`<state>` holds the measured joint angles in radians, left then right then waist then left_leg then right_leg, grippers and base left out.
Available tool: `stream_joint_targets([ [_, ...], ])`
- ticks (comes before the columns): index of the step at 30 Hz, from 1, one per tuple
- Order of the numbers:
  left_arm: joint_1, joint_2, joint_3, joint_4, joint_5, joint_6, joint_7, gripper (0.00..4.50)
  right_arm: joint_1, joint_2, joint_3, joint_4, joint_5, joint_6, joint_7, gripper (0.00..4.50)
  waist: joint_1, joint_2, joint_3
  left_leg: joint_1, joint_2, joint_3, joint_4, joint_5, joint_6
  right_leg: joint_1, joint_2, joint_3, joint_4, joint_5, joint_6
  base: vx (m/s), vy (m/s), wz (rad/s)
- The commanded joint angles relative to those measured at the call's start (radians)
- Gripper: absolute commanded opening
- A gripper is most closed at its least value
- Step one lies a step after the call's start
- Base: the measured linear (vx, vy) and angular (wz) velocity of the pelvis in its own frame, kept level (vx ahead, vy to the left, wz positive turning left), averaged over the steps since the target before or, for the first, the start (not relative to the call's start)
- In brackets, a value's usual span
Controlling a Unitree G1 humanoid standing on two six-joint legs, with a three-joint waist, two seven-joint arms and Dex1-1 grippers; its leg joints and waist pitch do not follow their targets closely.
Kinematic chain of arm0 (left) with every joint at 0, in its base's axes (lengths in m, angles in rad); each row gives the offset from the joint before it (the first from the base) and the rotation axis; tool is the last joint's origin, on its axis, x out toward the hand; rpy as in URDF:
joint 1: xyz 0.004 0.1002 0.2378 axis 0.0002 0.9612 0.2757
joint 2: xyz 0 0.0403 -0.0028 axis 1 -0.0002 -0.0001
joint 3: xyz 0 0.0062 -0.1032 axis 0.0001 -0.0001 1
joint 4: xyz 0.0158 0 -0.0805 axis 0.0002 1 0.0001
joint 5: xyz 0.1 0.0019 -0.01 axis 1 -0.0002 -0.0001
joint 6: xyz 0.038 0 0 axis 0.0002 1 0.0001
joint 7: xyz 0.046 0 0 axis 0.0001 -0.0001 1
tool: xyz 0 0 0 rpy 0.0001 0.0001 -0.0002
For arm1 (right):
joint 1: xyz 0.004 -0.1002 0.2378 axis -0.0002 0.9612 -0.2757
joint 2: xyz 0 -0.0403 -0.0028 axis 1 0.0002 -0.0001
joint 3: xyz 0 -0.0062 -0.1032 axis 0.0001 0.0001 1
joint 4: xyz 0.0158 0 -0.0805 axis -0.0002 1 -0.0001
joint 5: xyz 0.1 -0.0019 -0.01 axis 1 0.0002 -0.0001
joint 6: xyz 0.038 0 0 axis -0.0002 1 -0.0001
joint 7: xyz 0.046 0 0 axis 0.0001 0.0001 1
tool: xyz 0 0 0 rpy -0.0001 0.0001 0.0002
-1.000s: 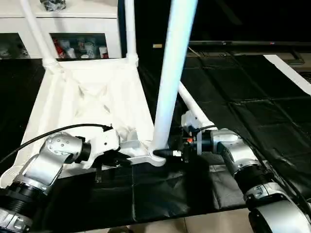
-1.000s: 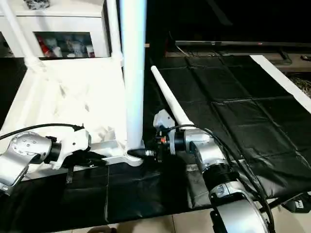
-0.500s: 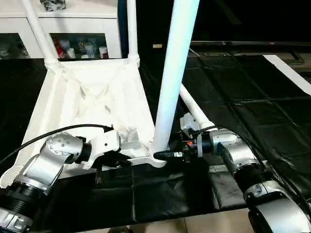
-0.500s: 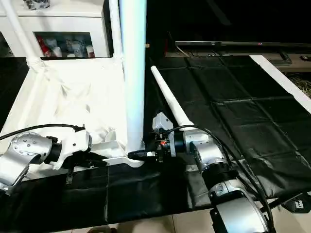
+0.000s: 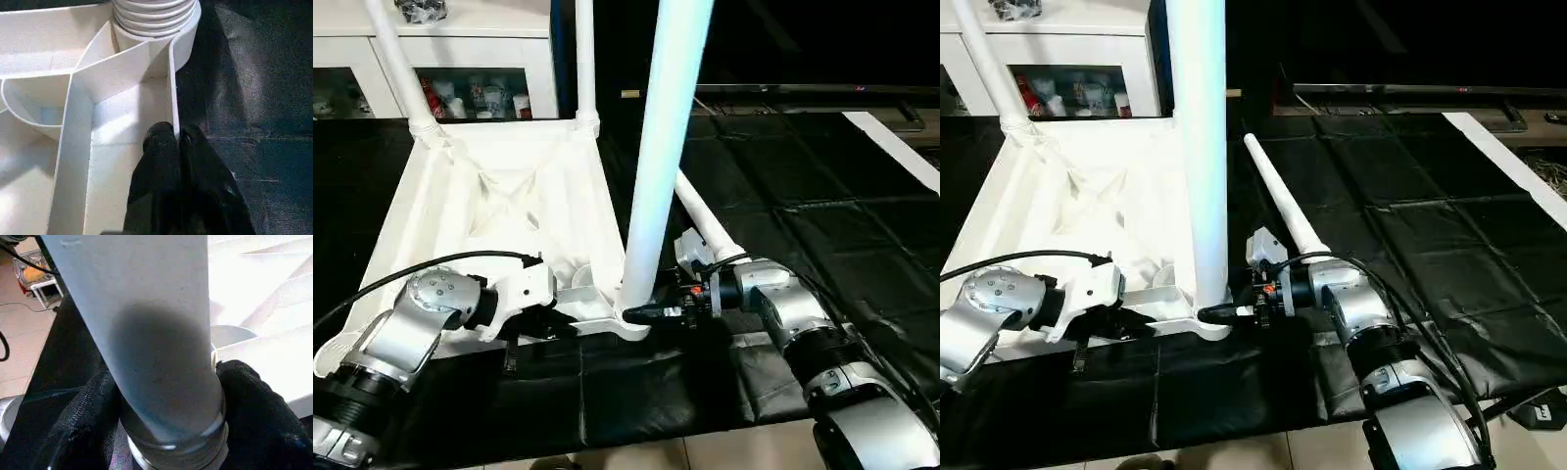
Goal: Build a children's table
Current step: Rotate leg to tighten
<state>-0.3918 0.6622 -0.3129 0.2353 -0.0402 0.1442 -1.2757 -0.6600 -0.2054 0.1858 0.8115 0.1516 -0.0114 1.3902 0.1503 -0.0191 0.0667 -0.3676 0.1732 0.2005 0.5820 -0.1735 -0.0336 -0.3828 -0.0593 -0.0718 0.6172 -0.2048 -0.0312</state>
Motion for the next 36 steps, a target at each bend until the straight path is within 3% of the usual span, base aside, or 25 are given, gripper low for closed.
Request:
stream_joint_targets([
  [1, -0.004, -0.005, -0.052, 0.013, 0.027, -0.006, -0.029, 0.00, 0.010, 0.002, 0.022, 0.016, -0.016, 0.001, 0.016, 2.67, -0.007, 0.020, -0.074, 0.025, 0.077, -0.035, -0.068, -0.213, -0.006, 0.032, -0.104, 0.060, -0.061, -0.143, -0.235, 0.000, 0.000, 0.00],
  [5, -0.029, -0.046, -0.020, 0.044, 0.019, 0.061, 0.040, 0.00, 0.021, 0.024, -0.005, 0.039, -0.003, 0.051, -0.048, 2.67, -0.007, 0.024, -0.071, 0.027, 0.077, -0.035, -0.069, -0.233, -0.012, 0.030, -0.104, 0.060, -0.064, -0.162, -0.239, 0.000, 0.000, 0.00],
  [10, -0.047, -0.116, 0.061, 0.048, -0.028, 0.169, 0.168, 0.00, 0.046, 0.062, -0.055, 0.066, 0.024, 0.095, -0.160, 2.67, -0.012, 0.022, -0.058, 0.040, 0.078, -0.044, -0.073, -0.373, -0.056, 0.020, -0.116, 0.066, -0.089, -0.407, -0.194, 0.000, 0.000, 0.00],
  [14, -0.045, -0.270, 0.209, -0.035, -0.072, 0.373, 0.469, 0.00, 0.085, 0.154, -0.130, 0.098, 0.066, 0.128, -0.370, 2.67, -0.025, 0.016, -0.056, 0.033, 0.076, -0.055, -0.078, -0.382, -0.065, 0.023, -0.119, 0.061, -0.095, -0.478, -0.168, 0.000, 0.000, 0.00],
  [15, -0.045, -0.270, 0.209, -0.035, -0.072, 0.373, 0.469, 0.00, 0.085, 0.154, -0.130, 0.098, 0.066, 0.128, -0.370, 2.67, -0.029, 0.014, -0.055, 0.031, 0.075, -0.055, -0.077, -0.385, -0.065, 0.024, -0.119, 0.060, -0.096, -0.488, -0.162, 0.000, 0.000, 0.00],
  [16, -0.044, -0.325, 0.241, -0.065, -0.045, 0.420, 0.577, 0.00, 0.073, 0.205, -0.159, 0.133, 0.074, 0.141, -0.488, 2.67, -0.033, 0.008, -0.058, 0.027, 0.069, -0.056, -0.076, -0.369, -0.050, 0.028, -0.121, 0.058, -0.101, -0.509, -0.147, 0.000, 0.000, 0.00],
  [19, -0.046, -0.390, 0.277, -0.097, -0.021, 0.462, 0.683, 0.00, 0.035, 0.266, -0.216, 0.199, 0.101, 0.166, -0.646, 2.66, -0.052, 0.012, -0.058, 0.023, 0.066, -0.053, -0.071, -0.325, -0.036, 0.025, -0.119, 0.061, -0.102, -0.496, -0.151, 0.000, 0.000, 0.00],
  [23, -0.048, -0.441, 0.276, -0.165, 0.019, 0.521, 0.743, 0.00, -0.049, 0.341, -0.322, 0.302, 0.170, 0.190, -0.848, 2.65, -0.066, 0.009, -0.064, 0.008, 0.064, -0.055, -0.075, -0.277, -0.018, 0.034, -0.111, 0.057, -0.091, -0.392, -0.159, 0.000, 0.000, 0.00],
  [25, -0.046, -0.440, 0.269, -0.177, 0.024, 0.528, 0.739, 0.00, -0.059, 0.348, -0.328, 0.309, 0.177, 0.192, -0.850, 2.65, -0.064, 0.009, -0.067, 0.013, 0.064, -0.052, -0.072, -0.265, -0.011, 0.031, -0.110, 0.058, -0.092, -0.351, -0.162, 0.000, 0.000, 0.00],
  [26, -0.035, -0.427, 0.243, -0.202, 0.037, 0.543, 0.726, 0.00, -0.068, 0.353, -0.311, 0.308, 0.150, 0.187, -0.838, 2.65, -0.062, 0.005, -0.069, 0.018, 0.065, -0.047, -0.069, -0.244, -0.004, 0.028, -0.107, 0.062, -0.087, -0.282, -0.177, 0.056, -0.019, 0.00],
  [27, -0.028, -0.418, 0.231, -0.210, 0.041, 0.549, 0.719, 0.00, -0.068, 0.353, -0.300, 0.305, 0.133, 0.187, -0.826, 2.65, -0.063, 0.006, -0.070, 0.011, 0.065, -0.048, -0.069, -0.213, 0.003, 0.035, -0.106, 0.060, -0.078, -0.226, -0.193, 0.059, -0.018, 0.01],
  [30, -0.012, -0.404, 0.214, -0.227, 0.039, 0.571, 0.710, 0.00, -0.064, 0.349, -0.289, 0.294, 0.113, 0.186, -0.806, 2.65, -0.063, 0.006, -0.075, 0.009, 0.065, -0.044, -0.063, -0.144, 0.021, 0.039, -0.102, 0.059, -0.065, -0.107, -0.221, 0.020, -0.006, 0.00],
  [33, -0.005, -0.400, 0.205, -0.238, 0.036, 0.591, 0.714, 0.00, -0.069, 0.346, -0.299, 0.304, 0.106, 0.174, -0.803, 2.65, -0.064, 0.005, -0.071, 0.012, 0.066, -0.042, -0.064, -0.166, 0.024, 0.038, -0.104, 0.058, -0.070, -0.131, -0.232, 0.000, 0.000, 0.00],
  [34, -0.005, -0.395, 0.201, -0.238, 0.036, 0.593, 0.710, 0.00, -0.072, 0.345, -0.308, 0.307, 0.112, 0.173, -0.799, 2.65, -0.064, 0.011, -0.070, 0.014, 0.066, -0.042, -0.064, -0.179, 0.020, 0.036, -0.104, 0.059, -0.072, -0.149, -0.231, 0.000, 0.000, 0.00],
  [35, -0.003, -0.391, 0.198, -0.240, 0.036, 0.596, 0.709, 0.00, -0.076, 0.345, -0.318, 0.313, 0.114, 0.171, -0.800, 3.21, -0.065, 0.011, -0.068, 0.015, 0.066, -0.042, -0.065, -0.192, 0.015, 0.036, -0.104, 0.059, -0.075, -0.167, -0.229, 0.000, 0.000, 0.00],
  [36, -0.003, -0.387, 0.197, -0.238, 0.033, 0.597, 0.704, 0.00, -0.080, 0.340, -0.327, 0.317, 0.117, 0.164, -0.803, 3.35, -0.066, 0.011, -0.066, 0.018, 0.067, -0.043, -0.067, -0.228, 0.001, 0.033, -0.104, 0.060, -0.079, -0.214, -0.221, 0.000, 0.000, 0.00],
])
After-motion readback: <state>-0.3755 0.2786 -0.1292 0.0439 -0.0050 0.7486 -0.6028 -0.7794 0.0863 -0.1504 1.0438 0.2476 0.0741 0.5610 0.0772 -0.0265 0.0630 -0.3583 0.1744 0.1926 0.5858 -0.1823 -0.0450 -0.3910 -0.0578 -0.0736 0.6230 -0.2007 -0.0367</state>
